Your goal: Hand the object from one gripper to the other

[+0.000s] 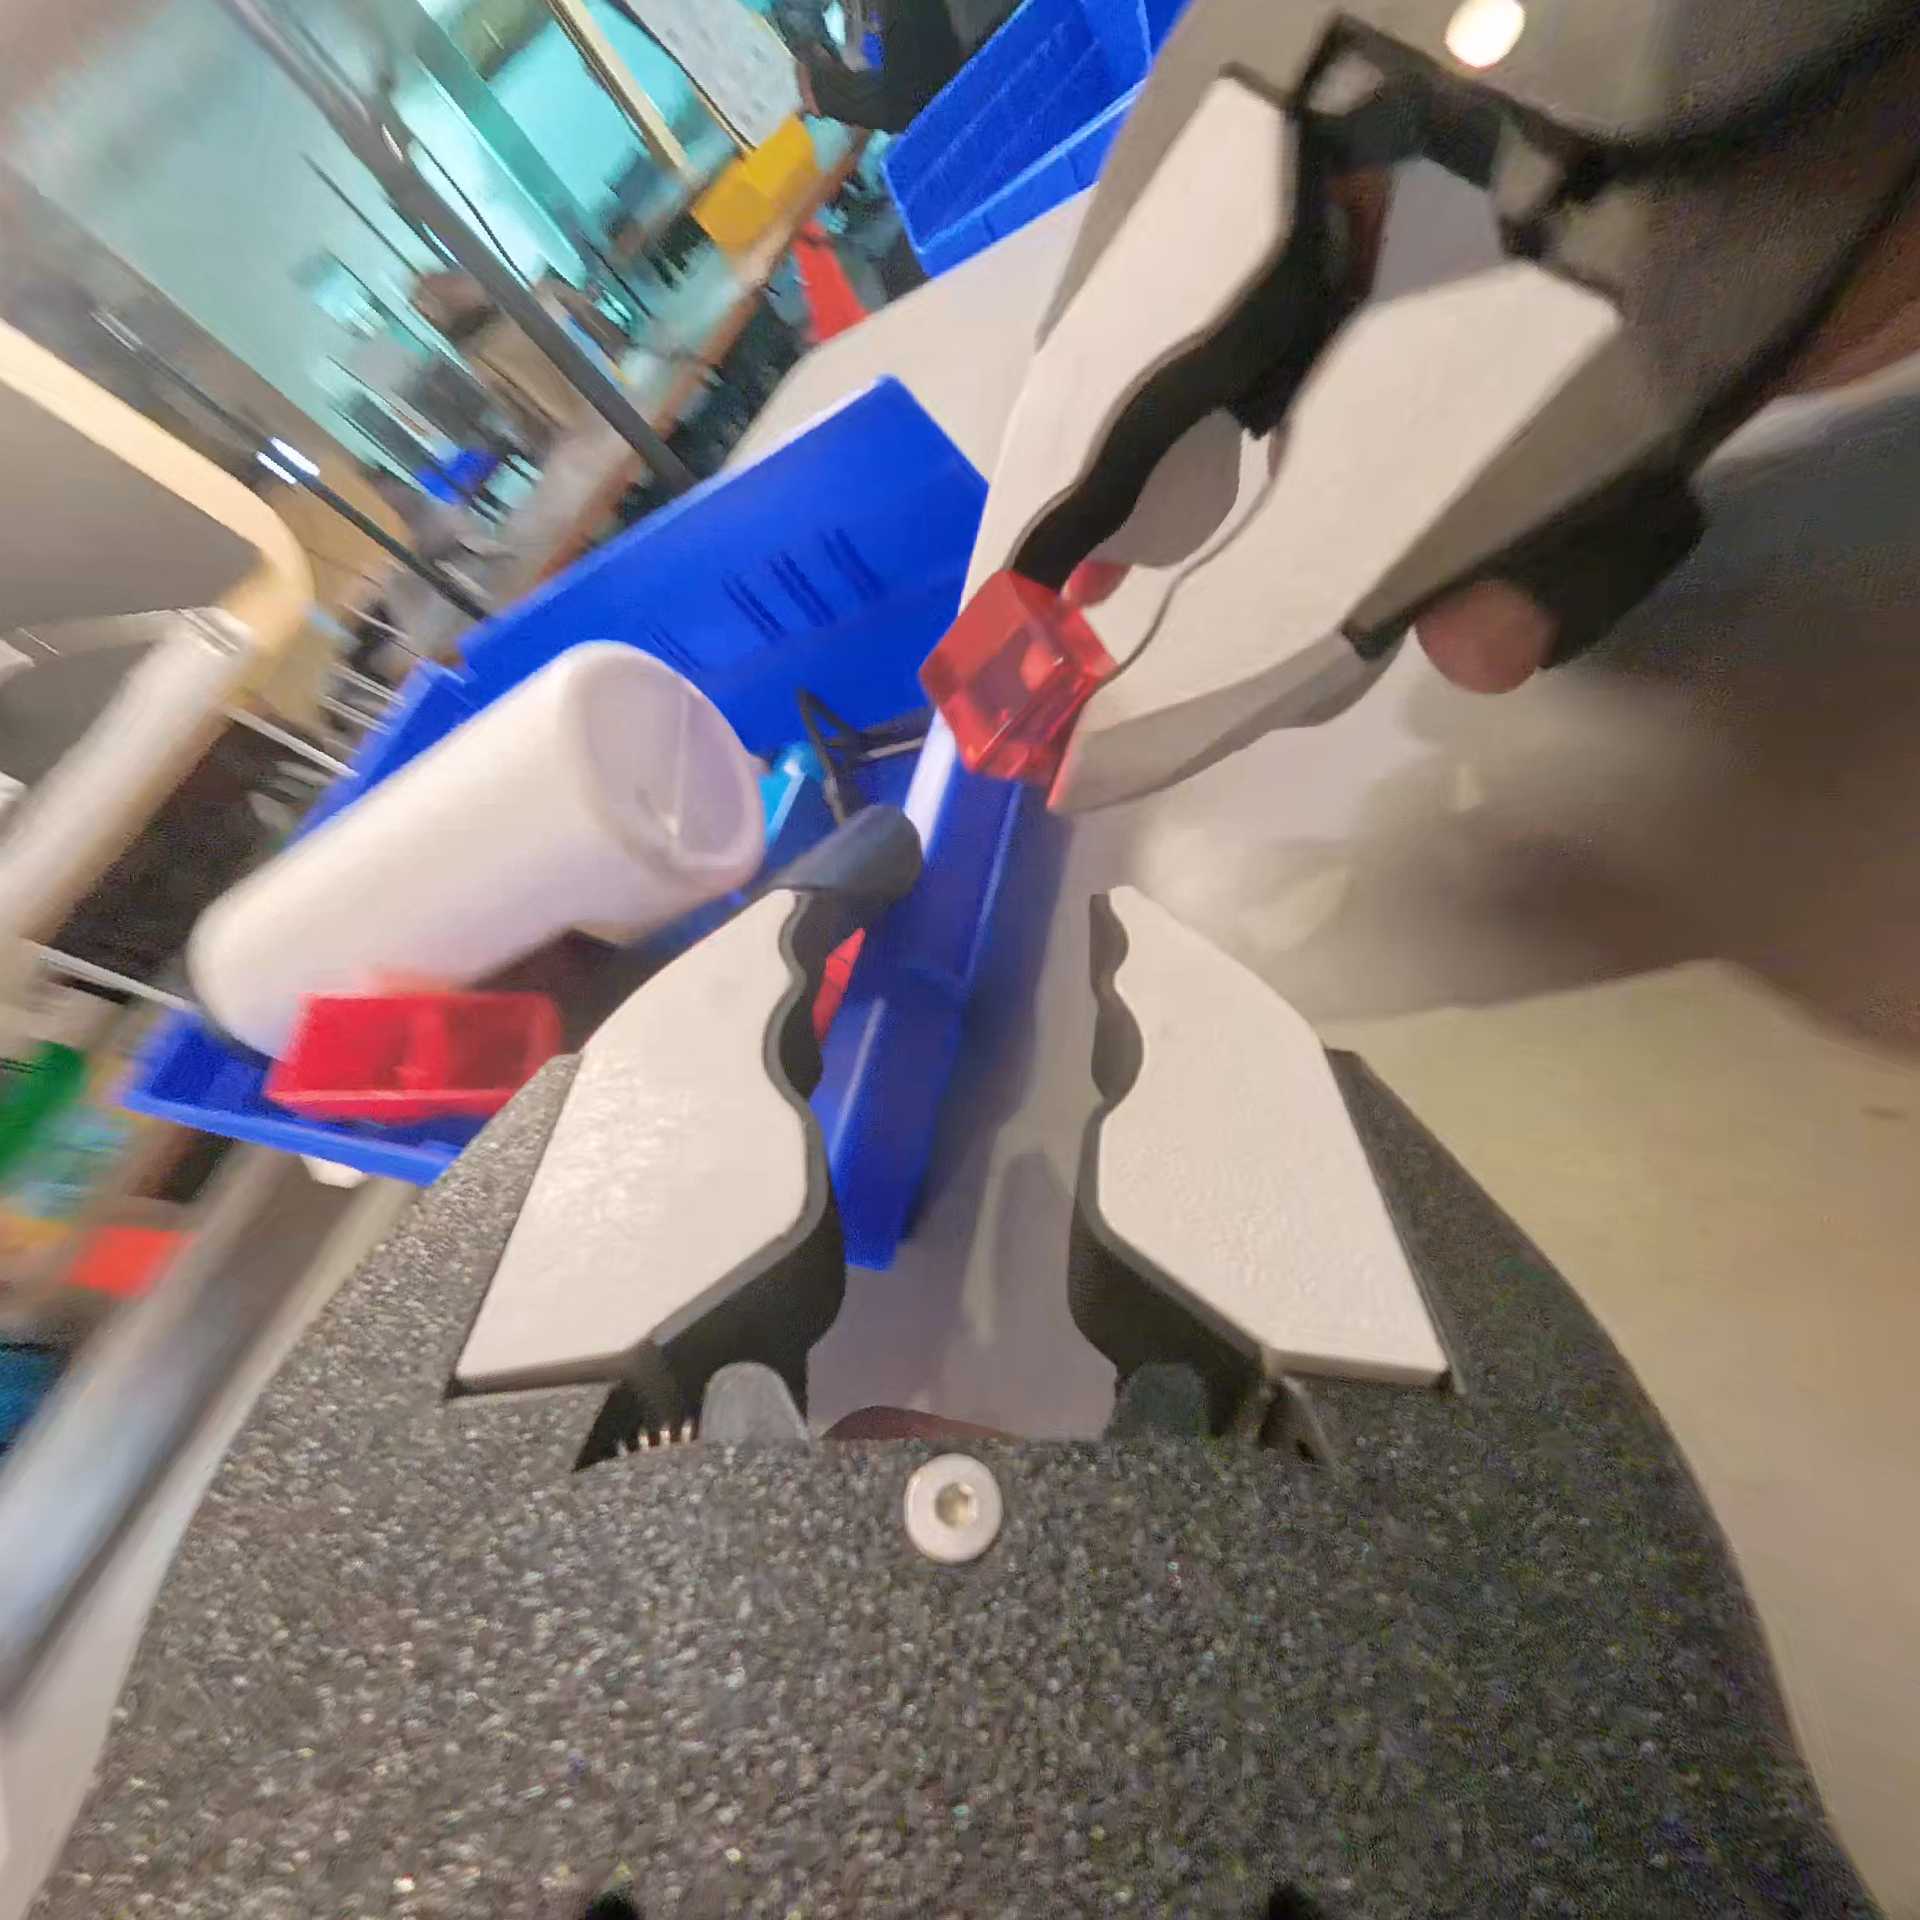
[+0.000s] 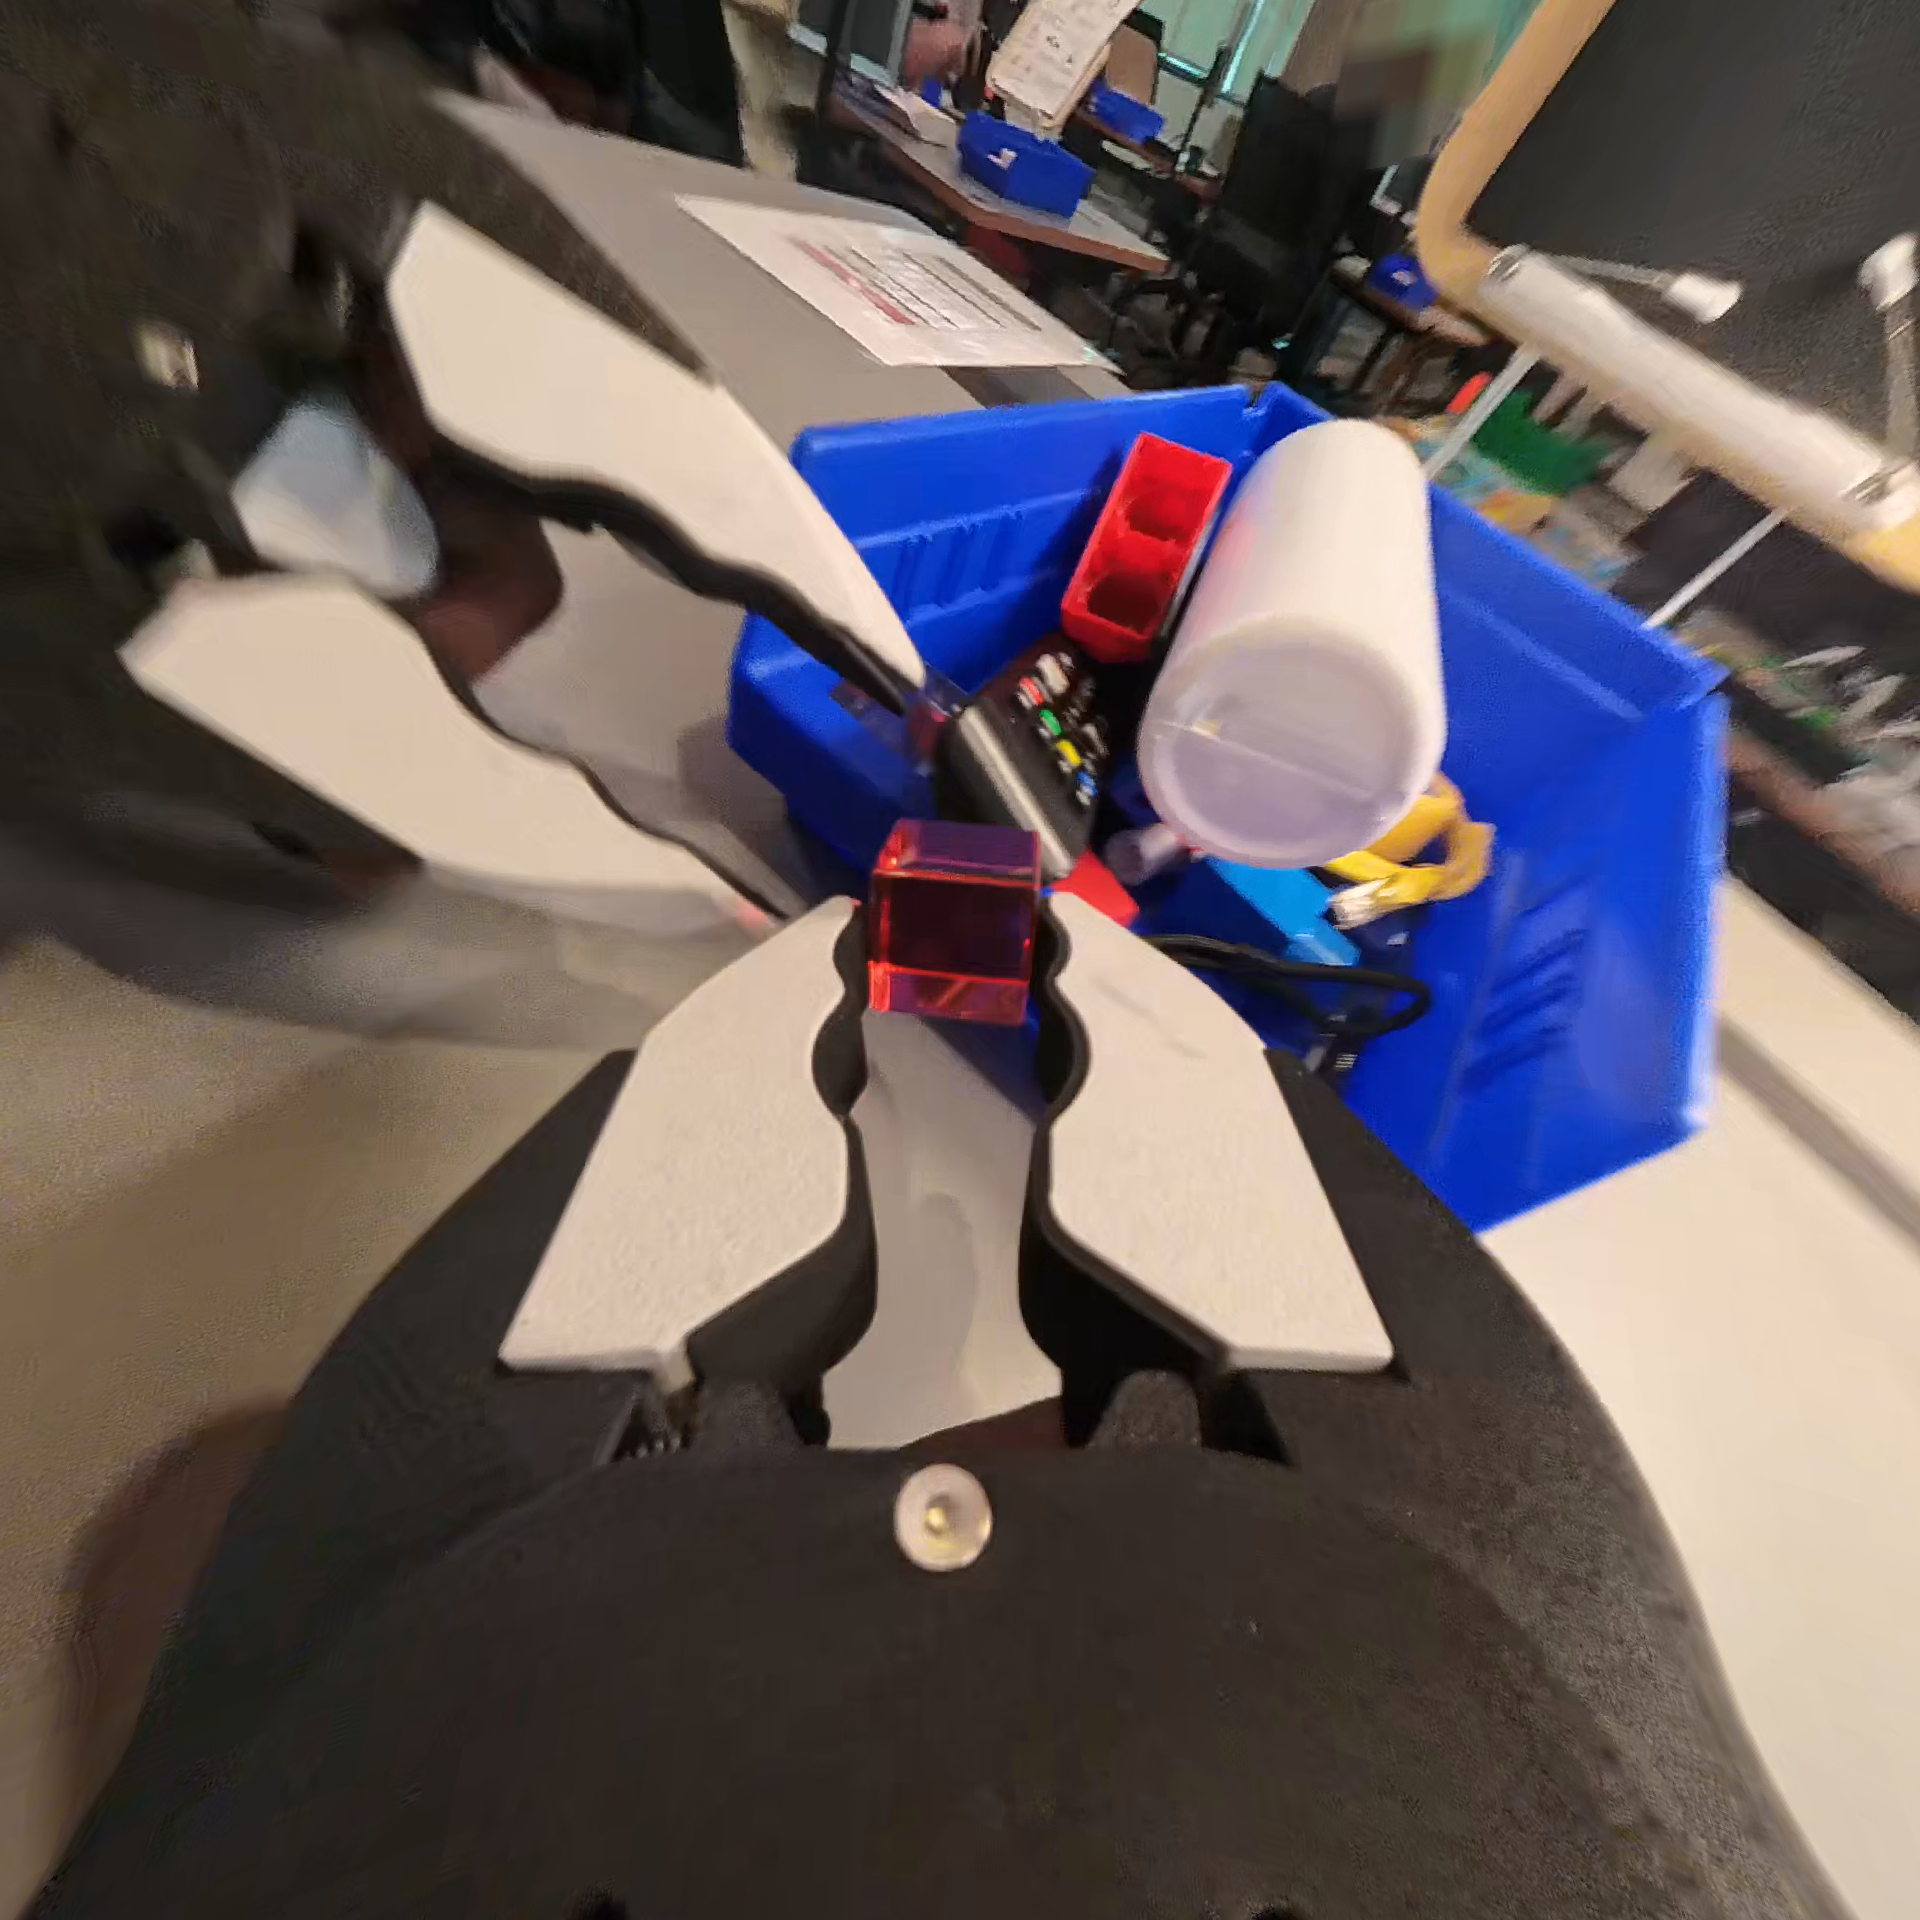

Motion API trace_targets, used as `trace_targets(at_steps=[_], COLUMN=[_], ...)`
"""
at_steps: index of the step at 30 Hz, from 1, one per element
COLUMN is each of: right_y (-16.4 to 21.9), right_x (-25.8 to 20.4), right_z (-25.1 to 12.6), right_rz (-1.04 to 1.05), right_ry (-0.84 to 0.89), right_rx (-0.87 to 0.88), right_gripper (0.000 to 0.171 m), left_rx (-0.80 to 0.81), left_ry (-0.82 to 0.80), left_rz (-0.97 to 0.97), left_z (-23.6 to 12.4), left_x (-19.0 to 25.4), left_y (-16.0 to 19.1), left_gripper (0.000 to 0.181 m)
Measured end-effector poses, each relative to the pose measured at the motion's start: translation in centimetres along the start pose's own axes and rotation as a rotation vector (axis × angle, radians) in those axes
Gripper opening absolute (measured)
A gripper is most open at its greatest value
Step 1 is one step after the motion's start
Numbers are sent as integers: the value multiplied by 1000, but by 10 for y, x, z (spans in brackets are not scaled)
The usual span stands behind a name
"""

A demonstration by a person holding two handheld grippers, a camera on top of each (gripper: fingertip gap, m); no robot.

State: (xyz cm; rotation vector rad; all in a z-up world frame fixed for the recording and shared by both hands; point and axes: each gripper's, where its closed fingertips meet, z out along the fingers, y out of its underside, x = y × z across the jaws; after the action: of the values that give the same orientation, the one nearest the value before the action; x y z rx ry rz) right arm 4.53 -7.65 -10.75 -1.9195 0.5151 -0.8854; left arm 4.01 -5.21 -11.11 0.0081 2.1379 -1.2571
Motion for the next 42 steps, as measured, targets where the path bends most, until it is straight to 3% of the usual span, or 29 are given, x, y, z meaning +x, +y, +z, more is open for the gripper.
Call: trace_targets(at_steps=[5,13,19,24,29,32,36,42], right_y=[7,-9,-12,-10,-15,-16,-17,-6], right_x=[7,-19,-20,-22,-28,-33,-31,-20], right_z=[-1,-3,-5,-4,-5,-5,-6,-7], right_rz=[-318,-634,-719,-740,-764,-785,-736,-484], right_ry=[136,210,236,238,240,233,221,82], right_rx=[-43,29,50,38,66,75,86,64], right_gripper=[28,28,28,28,28,28,28,32], left_rx=[63,79,104,131,76,57,67,47], left_ry=[218,321,431,430,426,380,310,-26], left_rz=[-376,-497,-669,-732,-690,-646,-560,-104], left_z=[-6,-4,-6,-8,-2,1,2,-2], left_x=[6,29,35,27,38,39,33,-1], left_y=[-10,-24,-30,-33,-27,-22,-22,-12], left_gripper=[51,47,48,50,52,31,29,29])
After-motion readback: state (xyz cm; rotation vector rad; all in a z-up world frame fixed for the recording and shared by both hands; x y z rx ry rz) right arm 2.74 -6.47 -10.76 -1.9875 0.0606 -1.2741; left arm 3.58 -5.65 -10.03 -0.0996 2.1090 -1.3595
